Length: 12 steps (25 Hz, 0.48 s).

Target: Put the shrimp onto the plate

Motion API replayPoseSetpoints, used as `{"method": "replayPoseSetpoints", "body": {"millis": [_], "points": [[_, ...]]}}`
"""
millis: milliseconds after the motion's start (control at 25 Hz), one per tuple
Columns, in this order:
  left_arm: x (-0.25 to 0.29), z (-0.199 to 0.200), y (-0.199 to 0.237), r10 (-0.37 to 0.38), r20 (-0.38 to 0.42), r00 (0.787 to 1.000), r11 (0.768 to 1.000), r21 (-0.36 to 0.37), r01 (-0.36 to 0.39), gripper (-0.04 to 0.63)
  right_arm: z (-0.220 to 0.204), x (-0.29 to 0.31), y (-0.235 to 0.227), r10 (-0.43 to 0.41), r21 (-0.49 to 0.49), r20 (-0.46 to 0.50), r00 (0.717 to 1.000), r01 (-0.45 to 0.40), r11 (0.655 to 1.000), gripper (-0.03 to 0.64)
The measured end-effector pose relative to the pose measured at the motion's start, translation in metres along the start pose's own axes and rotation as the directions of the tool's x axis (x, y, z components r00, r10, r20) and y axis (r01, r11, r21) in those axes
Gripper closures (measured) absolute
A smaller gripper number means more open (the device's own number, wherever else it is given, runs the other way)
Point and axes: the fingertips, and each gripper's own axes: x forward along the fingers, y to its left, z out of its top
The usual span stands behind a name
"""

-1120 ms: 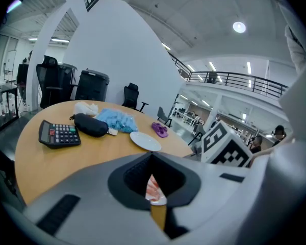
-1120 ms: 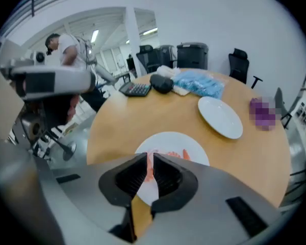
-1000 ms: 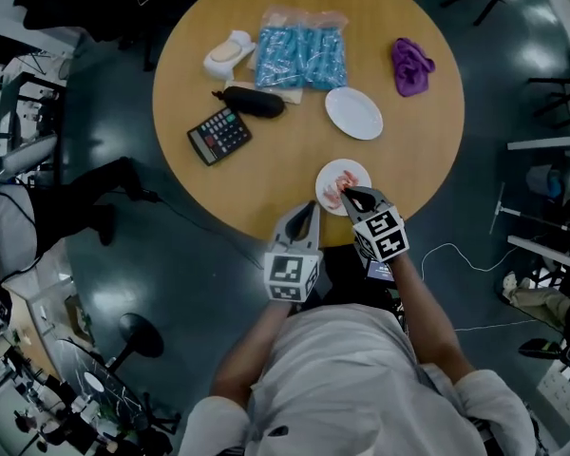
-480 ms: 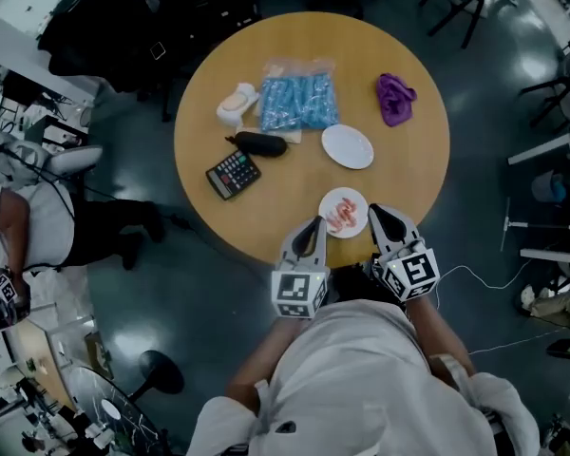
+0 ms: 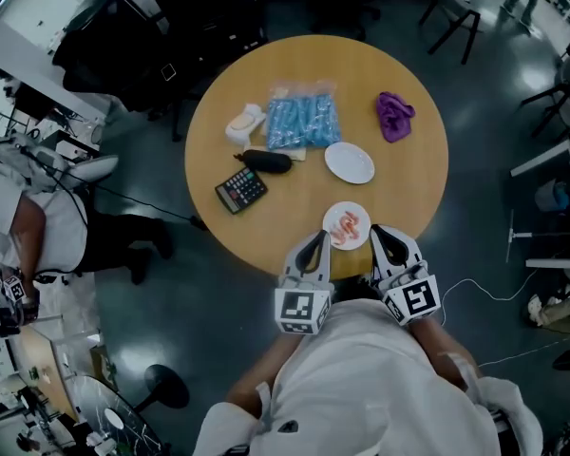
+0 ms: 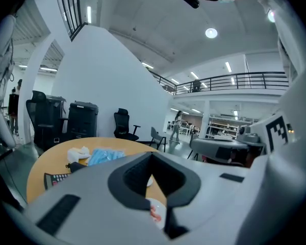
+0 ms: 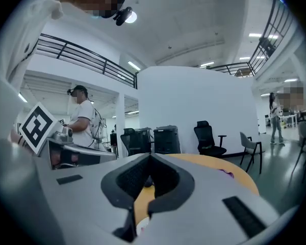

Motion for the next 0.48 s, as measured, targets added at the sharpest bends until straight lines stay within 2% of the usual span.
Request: {"method": "replayPoseSetpoints", "body": {"millis": [480], "points": [[0.0028,0.0041,0.0067,0.024,0.024,0.999,1.000,0.007,-0.024,0.588,-0.0107,0.0053,-0.0077,-0.020,0.009,-0.033,0.999,0.021,1.000,0.600]]}}
